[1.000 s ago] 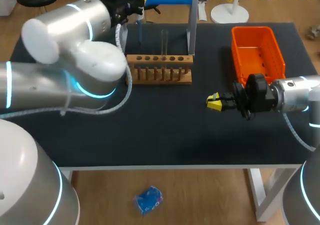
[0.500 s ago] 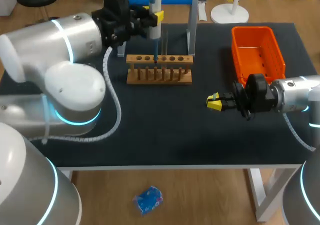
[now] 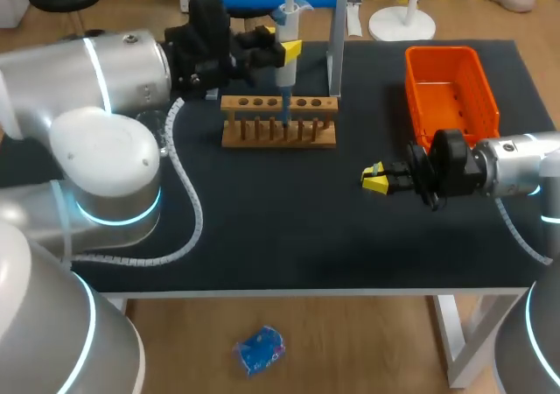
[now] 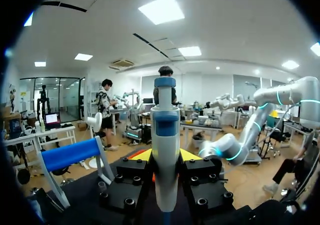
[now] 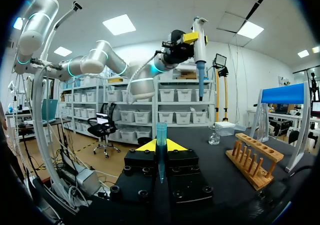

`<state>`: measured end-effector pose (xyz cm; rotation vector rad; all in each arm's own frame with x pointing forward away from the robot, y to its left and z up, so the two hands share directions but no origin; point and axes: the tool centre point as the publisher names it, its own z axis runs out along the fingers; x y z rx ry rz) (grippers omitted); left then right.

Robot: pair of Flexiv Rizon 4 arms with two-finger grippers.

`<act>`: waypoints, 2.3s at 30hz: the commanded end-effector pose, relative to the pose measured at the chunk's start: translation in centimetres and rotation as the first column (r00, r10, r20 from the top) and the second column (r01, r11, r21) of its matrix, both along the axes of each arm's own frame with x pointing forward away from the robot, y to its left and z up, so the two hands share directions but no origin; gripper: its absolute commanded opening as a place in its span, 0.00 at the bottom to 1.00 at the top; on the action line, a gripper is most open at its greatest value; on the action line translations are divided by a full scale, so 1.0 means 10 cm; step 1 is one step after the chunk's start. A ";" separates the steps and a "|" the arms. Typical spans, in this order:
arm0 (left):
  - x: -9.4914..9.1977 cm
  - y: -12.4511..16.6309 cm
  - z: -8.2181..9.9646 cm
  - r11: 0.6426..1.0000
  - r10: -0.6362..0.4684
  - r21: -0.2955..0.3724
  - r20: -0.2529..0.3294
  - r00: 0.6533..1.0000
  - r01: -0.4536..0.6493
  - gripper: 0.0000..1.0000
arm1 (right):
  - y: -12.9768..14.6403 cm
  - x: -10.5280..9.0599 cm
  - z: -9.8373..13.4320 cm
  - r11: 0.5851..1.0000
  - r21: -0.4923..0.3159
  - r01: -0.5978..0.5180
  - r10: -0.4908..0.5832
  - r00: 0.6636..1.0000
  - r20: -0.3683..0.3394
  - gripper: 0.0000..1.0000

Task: Invert the test tube, pick up the pipette, mount the tip to pipette, aspirate from beaker and dispense into the tube, eject the tip, return the pipette, and cap with the stopper.

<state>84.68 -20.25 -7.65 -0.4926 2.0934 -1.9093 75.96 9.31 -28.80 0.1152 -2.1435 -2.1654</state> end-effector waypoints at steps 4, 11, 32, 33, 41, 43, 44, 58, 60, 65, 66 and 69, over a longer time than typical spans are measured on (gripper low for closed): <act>0.12 -0.11 -0.03 0.945 -0.325 -0.050 0.005 0.946 0.325 0.00 | 0.00 0.00 0.00 1.000 0.000 -0.001 0.001 1.000 0.000 0.00; 0.17 -0.18 -0.04 0.954 -0.297 -0.043 -0.002 0.955 0.297 0.00 | 0.00 0.00 0.00 1.000 0.000 -0.001 0.001 1.000 0.000 0.00; 0.19 -0.24 -0.05 0.964 -0.265 -0.034 0.007 0.964 0.265 0.00 | 0.00 0.00 0.00 1.000 0.000 -0.001 0.001 1.000 0.000 0.00; 0.19 -0.23 -0.05 0.963 -0.266 -0.035 0.008 0.964 0.266 0.00 | 0.00 0.00 0.00 1.000 0.000 -0.001 0.001 1.000 0.000 0.00; 0.14 -0.24 -0.02 0.958 -0.283 -0.043 0.015 0.959 0.283 0.00 | 0.00 0.00 0.00 1.000 0.000 -0.001 0.001 1.000 0.000 0.00; 0.13 -0.23 -0.02 0.957 -0.285 -0.052 0.014 0.959 0.285 0.00 | 0.00 0.00 0.00 1.000 0.000 -0.001 0.001 1.000 0.000 0.00; 0.13 -0.23 -0.02 0.957 -0.286 -0.055 0.017 0.958 0.286 0.00 | 0.00 0.00 0.00 1.000 0.000 -0.001 0.001 1.000 0.000 0.00; 0.12 -0.22 -0.03 0.962 -0.267 -0.055 0.033 0.963 0.268 0.00 | 0.00 0.00 0.00 1.000 0.000 -0.001 0.001 1.000 0.000 0.00; 0.12 -0.22 -0.03 0.962 -0.267 -0.055 0.033 0.963 0.268 0.00 | 0.00 0.00 0.00 1.000 0.000 -0.001 0.001 1.000 0.000 0.00; 0.12 -0.22 -0.03 0.962 -0.267 -0.055 0.033 0.963 0.268 0.00 | 0.00 0.00 0.00 1.000 0.000 -0.001 0.001 1.000 0.000 0.00; 0.12 -0.22 -0.03 0.962 -0.267 -0.055 0.033 0.963 0.268 0.00 | 0.00 0.00 0.00 1.000 0.000 -0.001 0.001 1.000 0.000 0.00; 0.12 -0.22 -0.03 0.962 -0.267 -0.055 0.033 0.963 0.268 0.00 | 0.00 0.00 0.00 1.000 0.000 -0.001 0.001 1.000 0.000 0.00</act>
